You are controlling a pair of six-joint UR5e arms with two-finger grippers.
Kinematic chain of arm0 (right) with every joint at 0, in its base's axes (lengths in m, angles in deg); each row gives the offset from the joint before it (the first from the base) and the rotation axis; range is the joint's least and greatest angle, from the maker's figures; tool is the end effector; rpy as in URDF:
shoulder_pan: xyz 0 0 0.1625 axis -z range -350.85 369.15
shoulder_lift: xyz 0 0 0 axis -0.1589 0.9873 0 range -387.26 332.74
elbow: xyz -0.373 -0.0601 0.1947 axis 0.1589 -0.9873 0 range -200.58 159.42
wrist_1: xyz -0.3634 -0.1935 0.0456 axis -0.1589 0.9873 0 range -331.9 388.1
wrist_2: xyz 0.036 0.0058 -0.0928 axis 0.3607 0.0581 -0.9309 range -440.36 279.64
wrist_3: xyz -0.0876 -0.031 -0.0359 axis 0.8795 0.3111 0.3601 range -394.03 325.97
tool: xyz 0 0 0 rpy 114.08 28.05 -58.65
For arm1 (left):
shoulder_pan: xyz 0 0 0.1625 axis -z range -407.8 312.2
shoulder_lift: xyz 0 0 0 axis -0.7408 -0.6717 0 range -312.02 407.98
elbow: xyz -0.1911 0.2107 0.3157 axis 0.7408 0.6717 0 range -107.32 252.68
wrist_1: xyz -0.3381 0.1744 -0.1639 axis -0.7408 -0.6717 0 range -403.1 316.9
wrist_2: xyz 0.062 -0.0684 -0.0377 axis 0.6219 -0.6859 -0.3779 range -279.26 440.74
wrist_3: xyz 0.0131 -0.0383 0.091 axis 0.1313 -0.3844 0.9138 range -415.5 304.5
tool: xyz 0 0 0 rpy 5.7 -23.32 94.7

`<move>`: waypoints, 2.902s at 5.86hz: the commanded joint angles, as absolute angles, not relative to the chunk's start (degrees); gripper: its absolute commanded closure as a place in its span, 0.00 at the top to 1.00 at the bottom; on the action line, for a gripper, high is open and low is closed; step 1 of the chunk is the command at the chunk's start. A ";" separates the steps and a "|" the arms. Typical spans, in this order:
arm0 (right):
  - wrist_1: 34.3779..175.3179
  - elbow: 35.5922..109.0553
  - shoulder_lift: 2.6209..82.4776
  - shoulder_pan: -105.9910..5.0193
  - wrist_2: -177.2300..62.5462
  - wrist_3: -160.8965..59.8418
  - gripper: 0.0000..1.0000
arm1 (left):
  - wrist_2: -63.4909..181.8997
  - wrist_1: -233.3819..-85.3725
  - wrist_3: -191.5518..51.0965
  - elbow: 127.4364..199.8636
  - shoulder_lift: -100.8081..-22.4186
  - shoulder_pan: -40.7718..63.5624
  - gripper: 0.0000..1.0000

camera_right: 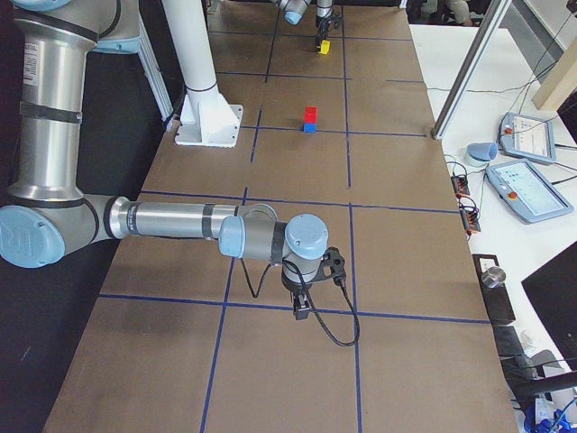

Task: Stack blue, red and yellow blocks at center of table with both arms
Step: 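Reach the left gripper to the yellow cube and grasp it, then carry the yellow cube with the left gripper above the red cube, then lower the yellow cube onto the red cube and open the left gripper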

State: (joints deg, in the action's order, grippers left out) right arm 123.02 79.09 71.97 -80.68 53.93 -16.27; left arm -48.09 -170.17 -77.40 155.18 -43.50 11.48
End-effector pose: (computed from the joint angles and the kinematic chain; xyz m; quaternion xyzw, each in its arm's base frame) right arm 0.0625 -0.4180 0.6578 0.0218 -0.3778 -0.1298 0.9165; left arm 0.2080 -0.4888 0.6434 0.0843 0.3990 0.1586 0.8992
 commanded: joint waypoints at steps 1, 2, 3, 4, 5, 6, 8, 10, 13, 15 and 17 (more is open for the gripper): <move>123.02 79.08 71.97 -80.68 53.93 -16.27 1.00 | -48.20 -169.58 -79.99 156.78 -46.22 11.44 0.06; 123.02 79.17 71.97 -80.68 53.93 -16.27 1.00 | -48.20 -169.05 -86.46 159.32 -48.06 11.44 0.06; 123.02 79.17 71.97 -80.68 53.93 -16.27 1.00 | -48.20 -165.83 -93.48 162.47 -51.65 9.96 0.06; 123.02 79.17 71.97 -80.68 53.93 -16.27 1.00 | -47.85 -158.22 -100.78 167.12 -55.60 6.55 0.06; 123.02 79.17 71.88 -80.68 53.85 -16.27 1.00 | -46.37 -147.45 -107.20 170.73 -62.86 3.21 0.06; 123.02 79.17 71.88 -80.68 53.85 -16.27 1.00 | -42.18 -134.63 -112.66 172.77 -72.07 -1.96 0.06; 123.02 79.09 71.80 -80.68 53.85 -16.27 1.00 | -34.35 -126.86 -124.52 172.09 -84.95 -12.24 0.06; 123.02 79.17 71.88 -80.68 53.93 -16.27 1.00 | -29.59 -126.86 -128.00 170.86 -88.51 -18.16 0.08; 123.02 79.17 71.79 -80.68 53.93 -16.27 1.00 | -25.52 -126.95 -128.97 166.72 -91.41 -21.43 0.08; 123.02 79.09 71.79 -80.68 53.93 -16.27 1.00 | -24.91 -126.95 -128.71 166.90 -91.41 -19.95 0.08; 123.02 79.08 71.79 -80.68 53.85 -16.27 1.00 | -24.82 -127.03 -128.45 166.64 -91.41 -19.50 0.08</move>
